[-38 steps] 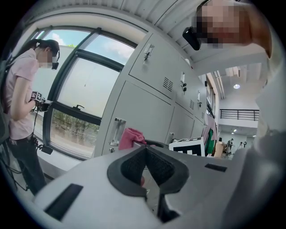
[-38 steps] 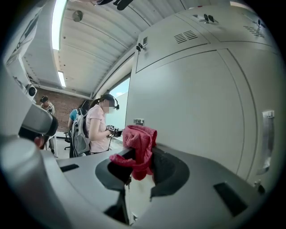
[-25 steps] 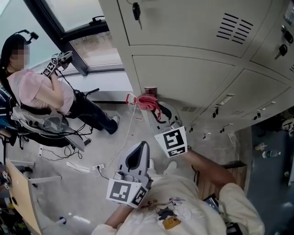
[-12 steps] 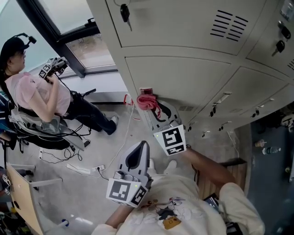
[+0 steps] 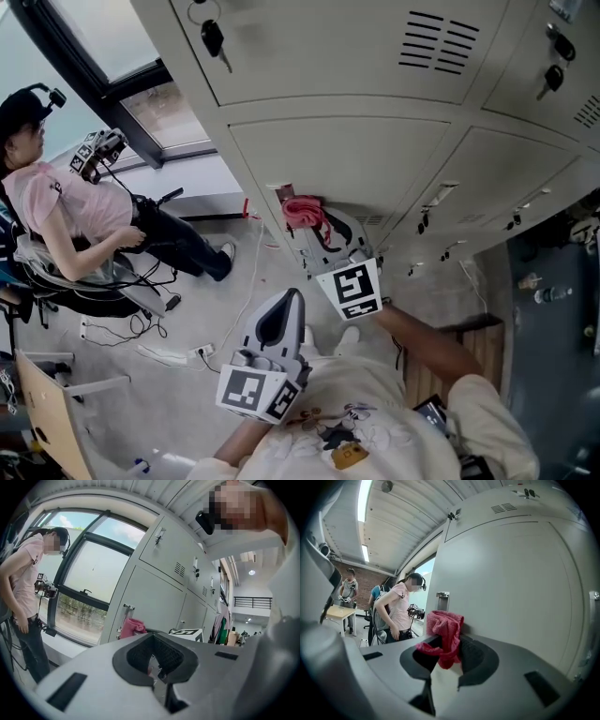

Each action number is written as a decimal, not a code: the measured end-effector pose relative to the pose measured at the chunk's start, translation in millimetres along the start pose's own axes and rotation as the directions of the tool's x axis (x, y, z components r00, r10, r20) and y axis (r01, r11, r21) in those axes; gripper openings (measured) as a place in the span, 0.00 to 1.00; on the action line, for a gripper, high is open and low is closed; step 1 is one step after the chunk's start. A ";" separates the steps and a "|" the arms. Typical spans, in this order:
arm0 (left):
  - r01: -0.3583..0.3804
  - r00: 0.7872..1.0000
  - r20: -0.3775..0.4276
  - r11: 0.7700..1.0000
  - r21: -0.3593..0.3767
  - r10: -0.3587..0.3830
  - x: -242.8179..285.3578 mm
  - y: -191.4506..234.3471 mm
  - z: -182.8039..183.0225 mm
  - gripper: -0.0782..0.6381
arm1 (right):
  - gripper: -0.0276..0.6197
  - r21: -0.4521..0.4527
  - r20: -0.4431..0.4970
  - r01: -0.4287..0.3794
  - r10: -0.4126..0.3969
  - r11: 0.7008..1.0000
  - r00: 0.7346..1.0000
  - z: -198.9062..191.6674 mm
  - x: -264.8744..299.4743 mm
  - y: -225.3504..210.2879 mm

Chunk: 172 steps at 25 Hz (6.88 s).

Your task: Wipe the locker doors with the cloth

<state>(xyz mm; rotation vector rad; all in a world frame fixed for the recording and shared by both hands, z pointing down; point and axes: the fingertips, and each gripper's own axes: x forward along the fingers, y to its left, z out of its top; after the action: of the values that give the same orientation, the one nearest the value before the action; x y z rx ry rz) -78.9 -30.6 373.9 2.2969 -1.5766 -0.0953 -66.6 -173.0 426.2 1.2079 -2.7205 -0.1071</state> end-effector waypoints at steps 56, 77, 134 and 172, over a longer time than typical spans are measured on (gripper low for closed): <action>0.093 0.994 -0.048 0.996 -0.012 -0.094 15.7 -26.7 -15.3 0.12 | 0.20 -0.065 -0.066 0.175 -0.179 0.982 0.982 -55.1 -87.0 -81.6; -0.035 0.999 -0.035 0.999 0.004 0.035 -11.4 4.6 -16.1 0.12 | 0.20 0.049 -0.122 -0.015 0.021 0.999 0.992 -89.7 9.8 15.9; 0.167 0.983 -0.088 0.986 0.022 -0.164 28.0 -43.3 -26.1 0.12 | 0.20 0.005 -0.202 0.271 -0.265 0.962 0.943 -123.9 -71.6 -104.9; 0.112 0.994 -0.027 0.988 0.103 -0.109 21.4 -22.3 -5.5 0.12 | 0.20 0.158 -0.036 0.162 -0.159 0.974 0.987 10.9 -167.5 -44.3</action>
<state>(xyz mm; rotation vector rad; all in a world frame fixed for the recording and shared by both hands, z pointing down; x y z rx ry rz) -49.5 -41.7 374.8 2.4570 -1.4757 -0.0162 74.4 -78.4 389.7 1.4624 -2.6506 0.1090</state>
